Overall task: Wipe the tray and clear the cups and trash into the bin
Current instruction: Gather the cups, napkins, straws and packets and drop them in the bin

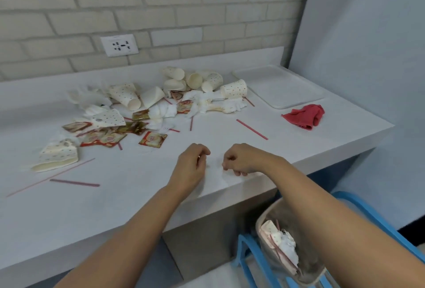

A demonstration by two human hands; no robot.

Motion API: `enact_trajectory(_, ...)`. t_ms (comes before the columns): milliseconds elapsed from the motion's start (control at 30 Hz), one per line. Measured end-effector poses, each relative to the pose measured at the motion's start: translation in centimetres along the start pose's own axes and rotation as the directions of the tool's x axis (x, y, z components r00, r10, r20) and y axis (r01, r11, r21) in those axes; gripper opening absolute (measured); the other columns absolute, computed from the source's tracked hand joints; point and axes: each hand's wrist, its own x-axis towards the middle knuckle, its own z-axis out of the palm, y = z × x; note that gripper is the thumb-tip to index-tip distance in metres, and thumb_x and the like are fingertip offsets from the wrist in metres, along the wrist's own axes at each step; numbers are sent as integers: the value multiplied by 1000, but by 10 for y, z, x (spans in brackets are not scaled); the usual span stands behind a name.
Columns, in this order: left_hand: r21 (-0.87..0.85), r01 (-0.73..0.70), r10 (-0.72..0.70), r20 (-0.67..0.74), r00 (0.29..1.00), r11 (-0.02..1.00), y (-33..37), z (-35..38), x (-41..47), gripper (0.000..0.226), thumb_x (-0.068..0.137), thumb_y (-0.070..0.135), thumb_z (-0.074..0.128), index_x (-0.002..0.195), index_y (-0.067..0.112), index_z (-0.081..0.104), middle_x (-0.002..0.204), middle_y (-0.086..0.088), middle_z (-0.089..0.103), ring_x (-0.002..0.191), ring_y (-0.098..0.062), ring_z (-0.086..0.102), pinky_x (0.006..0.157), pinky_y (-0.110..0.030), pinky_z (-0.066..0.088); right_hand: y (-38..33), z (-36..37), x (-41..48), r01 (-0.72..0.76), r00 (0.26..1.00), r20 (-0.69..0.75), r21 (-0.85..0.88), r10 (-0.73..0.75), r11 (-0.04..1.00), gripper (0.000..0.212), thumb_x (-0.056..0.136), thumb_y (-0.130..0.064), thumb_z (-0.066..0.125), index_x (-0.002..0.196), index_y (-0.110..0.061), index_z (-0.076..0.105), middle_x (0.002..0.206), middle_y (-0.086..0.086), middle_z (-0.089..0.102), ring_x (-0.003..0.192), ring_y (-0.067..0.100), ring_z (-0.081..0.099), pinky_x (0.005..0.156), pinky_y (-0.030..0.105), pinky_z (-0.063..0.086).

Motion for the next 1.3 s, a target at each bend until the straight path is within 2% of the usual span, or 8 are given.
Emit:
enact_trajectory(167,127,175,-177,5,984,976,-60,-76,-12,26,86,-11,43,98,2,62,98,-5,57,73,-5,50,64,-5,39,-48,16,37,129,992,-13,11,-129,992,23,95,-17,47,100,-4,66,70,-6,55,64,11,53,56,17,39)
enact_trajectory(233,200,230,-237,12,971,952,-83,-103,-17,25,85,-10,46,98,3,63,97,-5,56,75,-10,50,64,-9,37,-67,22,52,171,985,-9,-8,-171,985,23,94,-15,47,101,-4,66,70,-11,51,63,6,50,56,15,37)
enact_trajectory(433,414,385,-463,107,880,825,-144,-164,-26,27,82,-2,53,103,10,65,104,-4,52,93,-17,50,77,-23,41,-119,43,96,270,963,15,-89,-270,959,22,93,-17,50,103,-7,67,107,4,63,88,15,52,71,22,41)
enact_trajectory(600,582,465,-622,93,777,667,-182,-197,-38,18,83,20,65,100,24,64,113,-1,48,111,-22,46,94,-35,41,-161,59,126,334,942,27,-117,-333,935,23,94,-17,49,105,-7,67,106,4,62,90,16,53,71,24,41)
enact_trajectory(867,629,349,-595,230,770,695,-196,-207,-44,13,93,26,49,89,18,57,97,-1,41,89,-18,39,79,-28,35,-225,98,169,380,917,-68,-159,-394,911,24,92,-9,49,107,-9,68,110,8,65,100,24,60,80,31,48)
enact_trajectory(1000,667,248,-515,236,824,703,-199,-205,-47,22,96,23,42,102,10,59,98,-3,39,89,-18,38,81,-30,35,-245,119,187,411,896,-88,-208,-436,888,34,95,-11,47,128,-12,56,131,10,45,120,28,46,95,36,41)
enact_trajectory(1133,756,161,-417,160,895,635,-205,-201,-53,25,99,20,35,114,8,51,120,-9,42,109,-25,41,79,-31,32,-253,128,203,404,893,-105,-240,-437,883,30,93,-6,48,120,-10,61,127,11,45,121,30,44,93,36,42)
enact_trajectory(1300,669,286,-365,-24,931,686,-222,-202,-58,24,99,22,36,116,10,48,130,-5,40,114,-25,40,78,-28,25,-256,123,211,449,888,-20,-176,-460,876,17,92,-7,53,101,-5,67,103,6,44,108,27,51,86,31,43)
